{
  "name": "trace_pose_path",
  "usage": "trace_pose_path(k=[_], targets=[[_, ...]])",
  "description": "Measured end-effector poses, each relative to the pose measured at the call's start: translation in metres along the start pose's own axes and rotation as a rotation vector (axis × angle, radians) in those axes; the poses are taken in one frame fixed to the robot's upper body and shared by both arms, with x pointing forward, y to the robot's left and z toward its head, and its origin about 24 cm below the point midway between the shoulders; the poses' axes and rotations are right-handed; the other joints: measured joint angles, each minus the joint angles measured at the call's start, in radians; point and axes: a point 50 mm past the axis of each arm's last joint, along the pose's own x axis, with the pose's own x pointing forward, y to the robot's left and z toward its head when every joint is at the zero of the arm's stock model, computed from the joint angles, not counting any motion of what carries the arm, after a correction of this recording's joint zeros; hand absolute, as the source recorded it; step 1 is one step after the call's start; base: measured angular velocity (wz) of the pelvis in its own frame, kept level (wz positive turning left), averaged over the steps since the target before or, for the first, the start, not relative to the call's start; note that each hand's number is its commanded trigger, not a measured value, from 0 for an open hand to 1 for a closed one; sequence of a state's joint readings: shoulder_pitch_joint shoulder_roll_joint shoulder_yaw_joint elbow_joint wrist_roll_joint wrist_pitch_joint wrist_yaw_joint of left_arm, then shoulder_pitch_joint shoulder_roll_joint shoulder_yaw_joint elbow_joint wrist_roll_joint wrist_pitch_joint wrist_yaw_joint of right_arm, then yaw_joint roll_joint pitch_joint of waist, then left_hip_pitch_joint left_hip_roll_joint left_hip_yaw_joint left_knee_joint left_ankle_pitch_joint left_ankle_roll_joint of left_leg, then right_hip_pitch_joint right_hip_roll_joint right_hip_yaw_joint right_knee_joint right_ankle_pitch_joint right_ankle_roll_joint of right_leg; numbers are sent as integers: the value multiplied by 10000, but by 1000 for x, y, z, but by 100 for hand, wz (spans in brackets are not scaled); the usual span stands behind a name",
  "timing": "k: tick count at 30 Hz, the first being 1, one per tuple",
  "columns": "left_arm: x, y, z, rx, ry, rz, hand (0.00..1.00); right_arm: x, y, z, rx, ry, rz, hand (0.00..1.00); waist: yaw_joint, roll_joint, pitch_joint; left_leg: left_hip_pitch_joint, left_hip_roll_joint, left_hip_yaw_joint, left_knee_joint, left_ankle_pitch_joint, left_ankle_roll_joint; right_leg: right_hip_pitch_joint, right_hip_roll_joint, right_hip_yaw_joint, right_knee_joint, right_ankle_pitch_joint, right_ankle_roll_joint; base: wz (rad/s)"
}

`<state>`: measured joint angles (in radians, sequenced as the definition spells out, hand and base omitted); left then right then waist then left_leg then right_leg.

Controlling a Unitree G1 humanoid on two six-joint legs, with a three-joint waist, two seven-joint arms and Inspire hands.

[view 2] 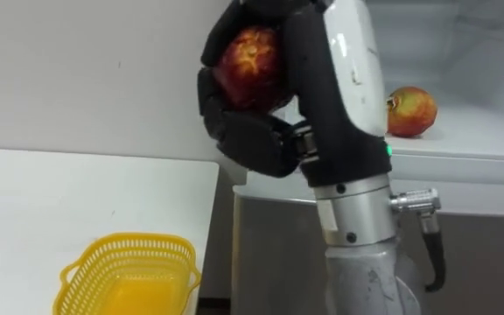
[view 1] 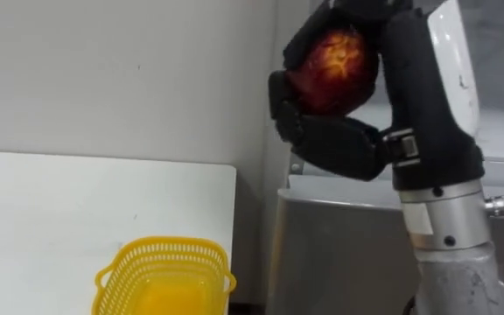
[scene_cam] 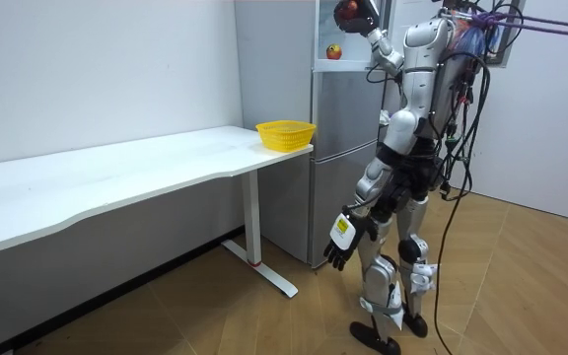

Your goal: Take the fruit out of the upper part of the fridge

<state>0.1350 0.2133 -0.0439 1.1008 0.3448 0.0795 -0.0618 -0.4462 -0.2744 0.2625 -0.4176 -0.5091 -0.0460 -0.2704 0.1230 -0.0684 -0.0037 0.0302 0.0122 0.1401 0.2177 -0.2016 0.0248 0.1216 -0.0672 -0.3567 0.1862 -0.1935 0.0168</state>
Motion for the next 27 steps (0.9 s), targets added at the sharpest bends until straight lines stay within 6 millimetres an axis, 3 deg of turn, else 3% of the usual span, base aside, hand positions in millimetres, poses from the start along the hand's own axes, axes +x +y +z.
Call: trace_pose_path(k=[7, 11, 13, 22, 27], targets=[[0, -1, 0, 10, -1, -221, 0, -3, 12, 6, -29, -308, 871, 100, 230, -16, 23, 2, -7, -1, -27, 1, -1, 1, -2, -21, -4, 0, 0, 0], [1, 0, 4, 42, -84, -327, 0, -5, 20, 8, -81, -409, 1448, 100, 290, -61, 162, -50, -15, -31, -16, 1, 0, -28, -2, -29, -7, 0, 0, 1], [1, 1, 5, 74, -109, -343, 0, -5, 23, 8, -239, -431, 1636, 100, 306, -85, 176, -139, -19, -55, 13, -1, 1, -92, -4, -36, -7, 0, 0, 2], [1, 2, 8, 545, -162, -577, 0, -18, 48, -14, -607, 476, 3069, 100, 608, -206, 128, -214, -39, -114, 43, 3, 0, -160, -17, -153, -6, -1, 2, 2], [1, 5, 13, 789, -247, -538, 0, -30, 64, -36, -1446, 1266, 4060, 100, 818, -289, 141, -259, -33, -148, 18, 2, 0, -184, -25, -343, -7, -1, 2, 3]])
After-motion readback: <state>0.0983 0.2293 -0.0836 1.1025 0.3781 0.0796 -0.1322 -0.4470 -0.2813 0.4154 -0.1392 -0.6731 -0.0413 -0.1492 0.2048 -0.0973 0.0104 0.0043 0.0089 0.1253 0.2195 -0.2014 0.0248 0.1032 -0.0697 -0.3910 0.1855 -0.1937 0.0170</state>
